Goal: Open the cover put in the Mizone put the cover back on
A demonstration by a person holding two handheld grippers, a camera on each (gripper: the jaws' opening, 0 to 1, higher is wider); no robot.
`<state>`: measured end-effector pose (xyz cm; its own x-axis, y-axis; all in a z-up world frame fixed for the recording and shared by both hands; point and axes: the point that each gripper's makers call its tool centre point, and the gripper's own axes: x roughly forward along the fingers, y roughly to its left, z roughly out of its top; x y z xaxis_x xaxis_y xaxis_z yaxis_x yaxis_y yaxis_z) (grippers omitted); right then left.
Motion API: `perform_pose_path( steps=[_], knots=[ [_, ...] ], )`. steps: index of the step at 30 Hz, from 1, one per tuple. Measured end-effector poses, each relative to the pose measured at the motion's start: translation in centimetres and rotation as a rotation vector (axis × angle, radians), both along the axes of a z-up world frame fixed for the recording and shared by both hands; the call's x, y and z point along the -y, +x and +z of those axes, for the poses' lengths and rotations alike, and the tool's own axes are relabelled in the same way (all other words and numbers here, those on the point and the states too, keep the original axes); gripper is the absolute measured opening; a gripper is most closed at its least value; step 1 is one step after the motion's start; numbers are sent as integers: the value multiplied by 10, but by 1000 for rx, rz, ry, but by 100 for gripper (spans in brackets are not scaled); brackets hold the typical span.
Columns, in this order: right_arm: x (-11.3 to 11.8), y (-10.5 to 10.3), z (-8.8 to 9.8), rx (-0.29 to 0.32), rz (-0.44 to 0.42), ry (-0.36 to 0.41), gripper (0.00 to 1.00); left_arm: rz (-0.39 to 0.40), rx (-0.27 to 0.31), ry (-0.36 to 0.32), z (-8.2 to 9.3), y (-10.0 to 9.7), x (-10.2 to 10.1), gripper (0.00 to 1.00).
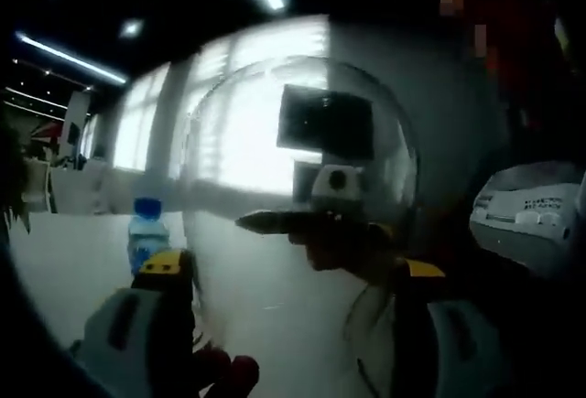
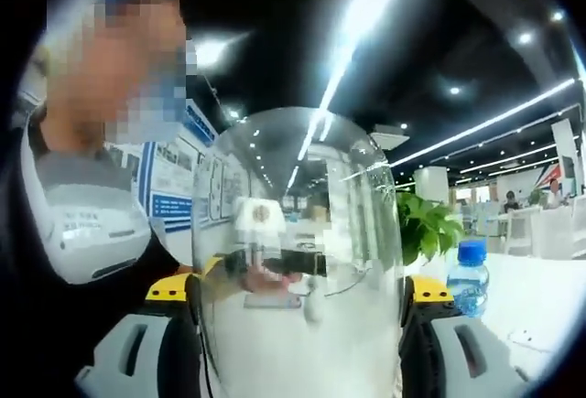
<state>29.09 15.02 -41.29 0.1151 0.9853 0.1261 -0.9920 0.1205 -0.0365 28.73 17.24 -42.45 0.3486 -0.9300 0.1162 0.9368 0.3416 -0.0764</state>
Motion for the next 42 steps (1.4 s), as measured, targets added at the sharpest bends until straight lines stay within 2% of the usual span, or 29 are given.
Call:
perform_pose_path(
  steps=[5, 8, 10, 11, 14, 16, 17, 20, 23, 25, 28, 31, 42],
  knots=[
    [0, -2, 18, 6, 1, 30, 85, -8, 27, -38, 22, -1, 1, 80],
    [-2, -5, 16, 21, 13, -16, 86, -8, 104, 9, 32, -5, 5, 81],
    [-3, -7, 12, 23, 24, -38, 87, -12, 125, 35, 35, -8, 7, 81],
    [-4, -7, 11, 13, 30, -48, 87, -15, 125, 45, 37, -9, 8, 81],
    [-4, -9, 15, -22, 44, 3, 88, -17, 116, 47, 43, -8, 8, 81],
    [-4, -9, 18, -19, 45, 18, 89, -17, 112, 48, 44, -7, 9, 81],
    [-4, -9, 21, 2, 43, 11, 89, -17, 111, 84, 41, -7, 11, 81],
    [-5, -10, 17, 77, 31, -75, 89, -19, 115, 169, 27, -7, 14, 82],
    [-6, -9, 17, 41, 40, -79, 90, -22, 108, 122, 31, -5, 14, 83],
    [-6, -8, 17, 26, 47, -66, 90, -24, 103, 115, 36, -4, 13, 83],
    [-7, -9, 18, 52, 50, -73, 90, -26, 127, 142, 37, -5, 15, 83],
    [-7, -8, 22, 57, 51, -78, 90, -25, 127, 141, 38, -3, 16, 84],
    [-10, 2, 50, 70, 61, -80, 90, -27, 139, 132, 65, 6, 13, 85]
  ],
)
